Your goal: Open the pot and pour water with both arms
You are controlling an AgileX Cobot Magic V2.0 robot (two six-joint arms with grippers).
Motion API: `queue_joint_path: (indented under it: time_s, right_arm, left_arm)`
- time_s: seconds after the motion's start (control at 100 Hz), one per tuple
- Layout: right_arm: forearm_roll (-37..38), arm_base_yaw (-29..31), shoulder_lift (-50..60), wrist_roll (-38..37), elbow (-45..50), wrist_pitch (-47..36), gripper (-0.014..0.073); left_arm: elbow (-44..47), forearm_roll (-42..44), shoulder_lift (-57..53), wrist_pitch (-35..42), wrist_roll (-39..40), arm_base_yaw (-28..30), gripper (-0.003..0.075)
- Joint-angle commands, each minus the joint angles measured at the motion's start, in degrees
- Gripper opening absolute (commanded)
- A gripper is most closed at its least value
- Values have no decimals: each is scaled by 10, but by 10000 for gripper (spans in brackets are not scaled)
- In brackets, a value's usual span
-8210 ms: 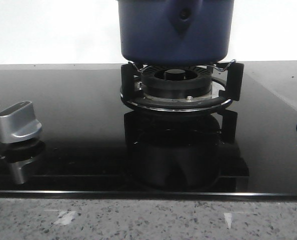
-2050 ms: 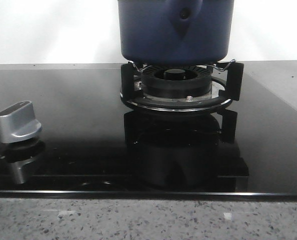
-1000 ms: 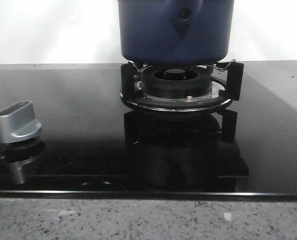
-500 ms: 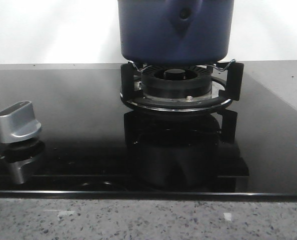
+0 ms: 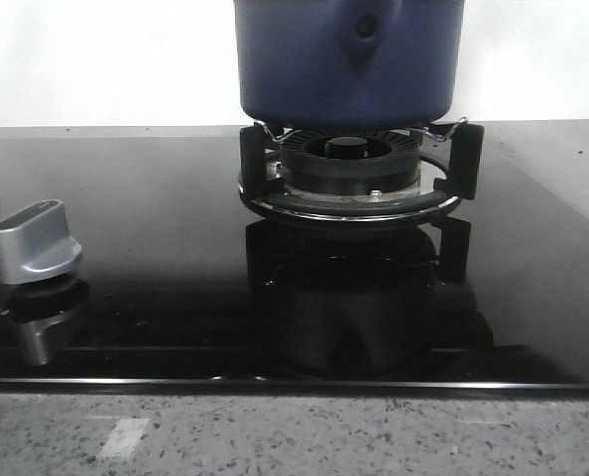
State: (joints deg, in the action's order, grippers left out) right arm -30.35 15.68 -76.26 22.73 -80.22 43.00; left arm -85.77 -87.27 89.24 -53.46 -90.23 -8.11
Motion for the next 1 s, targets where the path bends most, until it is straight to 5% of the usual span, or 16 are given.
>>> queue_joint_path:
  time_s: [0.0,0.11,0.32,0.99]
  right_arm:
    - [20,78,-1,-26,-22,91,-47]
    - [78,130,-33,-78,-22,169,-47]
    - [103,144,-90,-101,-22,192,-47]
    - [145,144,-118,-100,72,125,-47]
  left_arm:
    - [-22,-56,-30,12,3,-14,221]
    - [-22,-56,-30,38,2,-33,221]
    - [-22,-66,-11,50,-12,-76,221]
    - [-22,-69,35,50,-27,-108,221]
